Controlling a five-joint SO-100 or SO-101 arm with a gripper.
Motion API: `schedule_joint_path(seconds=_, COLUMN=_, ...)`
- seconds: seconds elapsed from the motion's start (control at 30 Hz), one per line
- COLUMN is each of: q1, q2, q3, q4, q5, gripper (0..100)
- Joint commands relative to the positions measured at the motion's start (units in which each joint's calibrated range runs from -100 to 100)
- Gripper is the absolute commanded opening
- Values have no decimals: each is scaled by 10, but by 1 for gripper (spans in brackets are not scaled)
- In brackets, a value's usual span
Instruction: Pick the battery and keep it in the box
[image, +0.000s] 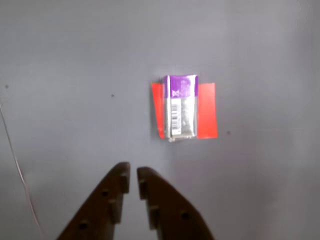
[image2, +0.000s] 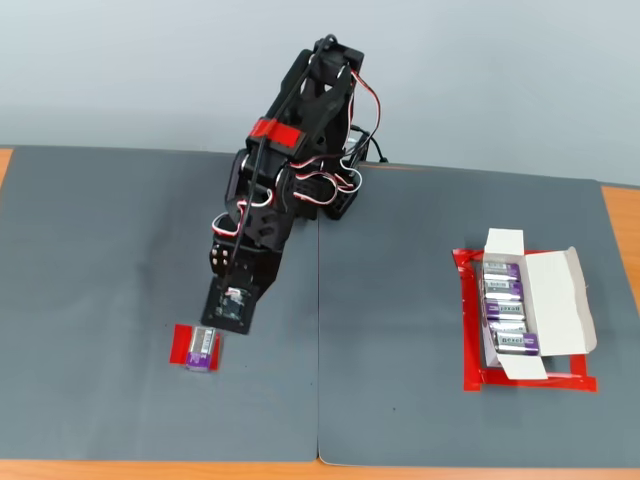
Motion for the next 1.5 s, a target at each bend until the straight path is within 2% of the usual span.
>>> schedule_joint_path(seconds=0.0, q1=8, q2=24, q3=-50, q4=-6, q5=13, gripper=2)
schedule_joint_path(seconds=0.37, q1=52, q2=120, q3=-73, q4=-86, q5=22, gripper=2)
schedule_joint_path(seconds=0.5, q1=62, q2=147, q3=-73, q4=-90, q5=39, gripper=2)
schedule_joint_path(seconds=0.87, q1=61, q2=195, q3=-115, q4=-91, q5=37, gripper=2)
schedule_joint_path(seconds=1.2, q1=59, q2=216, q3=-121, q4=-91, q5=38, gripper=23)
schedule_joint_path(seconds=1.47, q1=37, q2=221, q3=-121, q4=-97, q5=37, gripper=26)
